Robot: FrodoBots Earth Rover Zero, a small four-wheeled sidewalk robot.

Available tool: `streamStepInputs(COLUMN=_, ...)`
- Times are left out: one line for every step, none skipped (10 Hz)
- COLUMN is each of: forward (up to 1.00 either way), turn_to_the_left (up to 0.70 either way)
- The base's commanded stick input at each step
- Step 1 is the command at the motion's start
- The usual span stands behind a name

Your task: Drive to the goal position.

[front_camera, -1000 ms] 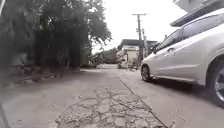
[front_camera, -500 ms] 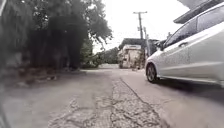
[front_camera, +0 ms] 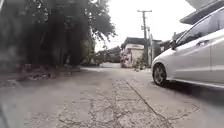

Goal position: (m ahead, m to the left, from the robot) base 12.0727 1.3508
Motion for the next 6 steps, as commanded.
streamStepInputs(forward=0.85, turn_to_the_left=0.00)
streamStepInputs(forward=0.85, turn_to_the_left=0.00)
streamStepInputs(forward=0.85, turn_to_the_left=0.00)
streamStepInputs(forward=0.85, turn_to_the_left=0.00)
streamStepInputs(forward=0.85, turn_to_the_left=0.00)
streamStepInputs(forward=0.85, turn_to_the_left=0.00)
